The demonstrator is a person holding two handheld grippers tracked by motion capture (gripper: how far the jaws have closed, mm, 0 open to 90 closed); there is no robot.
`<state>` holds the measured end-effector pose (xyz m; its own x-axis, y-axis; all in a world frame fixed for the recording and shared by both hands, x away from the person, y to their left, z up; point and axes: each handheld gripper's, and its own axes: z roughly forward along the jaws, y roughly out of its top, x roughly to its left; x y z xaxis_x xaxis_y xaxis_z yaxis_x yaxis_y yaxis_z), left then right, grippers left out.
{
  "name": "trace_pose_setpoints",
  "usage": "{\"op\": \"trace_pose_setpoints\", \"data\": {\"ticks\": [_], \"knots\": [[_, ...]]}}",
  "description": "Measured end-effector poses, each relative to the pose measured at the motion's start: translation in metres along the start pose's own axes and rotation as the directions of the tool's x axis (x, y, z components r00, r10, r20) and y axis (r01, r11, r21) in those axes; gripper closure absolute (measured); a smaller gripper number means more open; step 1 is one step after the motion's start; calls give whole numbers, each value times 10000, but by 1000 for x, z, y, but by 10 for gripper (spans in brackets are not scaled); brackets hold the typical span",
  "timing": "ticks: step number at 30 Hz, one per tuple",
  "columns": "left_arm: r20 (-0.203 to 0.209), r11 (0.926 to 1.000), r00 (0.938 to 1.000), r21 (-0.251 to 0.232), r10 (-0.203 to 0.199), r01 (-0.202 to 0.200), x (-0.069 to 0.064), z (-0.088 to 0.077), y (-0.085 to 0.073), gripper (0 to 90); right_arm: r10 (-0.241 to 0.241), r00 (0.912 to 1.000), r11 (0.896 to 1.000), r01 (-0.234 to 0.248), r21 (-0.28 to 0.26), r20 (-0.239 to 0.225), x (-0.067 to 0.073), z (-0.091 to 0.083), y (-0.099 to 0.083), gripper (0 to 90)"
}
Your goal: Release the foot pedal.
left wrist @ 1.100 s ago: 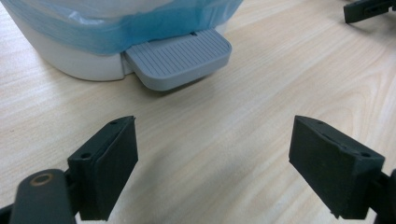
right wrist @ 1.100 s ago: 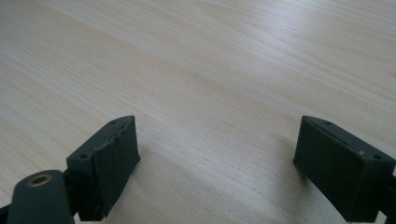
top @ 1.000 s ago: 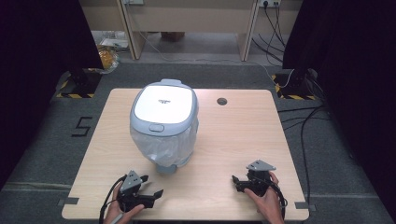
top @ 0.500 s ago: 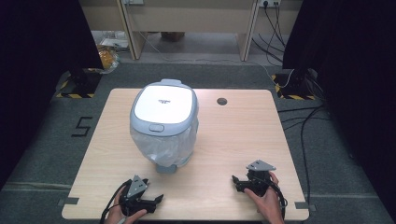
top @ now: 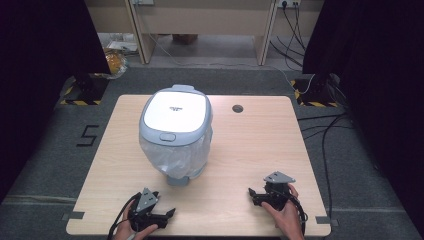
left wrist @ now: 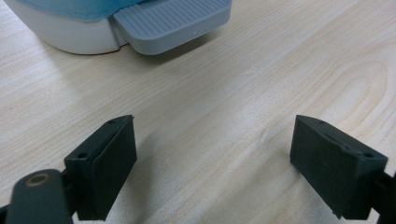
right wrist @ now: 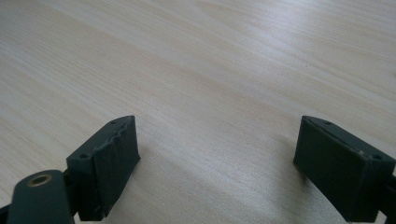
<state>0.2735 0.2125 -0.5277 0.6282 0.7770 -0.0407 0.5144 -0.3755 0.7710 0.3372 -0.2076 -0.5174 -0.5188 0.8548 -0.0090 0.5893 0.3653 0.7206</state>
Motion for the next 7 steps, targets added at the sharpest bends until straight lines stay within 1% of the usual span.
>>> {"op": "trace_pose_setpoints", "data": {"ticks": [7], "knots": [[-4,10000,10000,9,-11,11,0,0,0,139,6,10000,10000,-6,1,-7,0,0,0,137]]}}
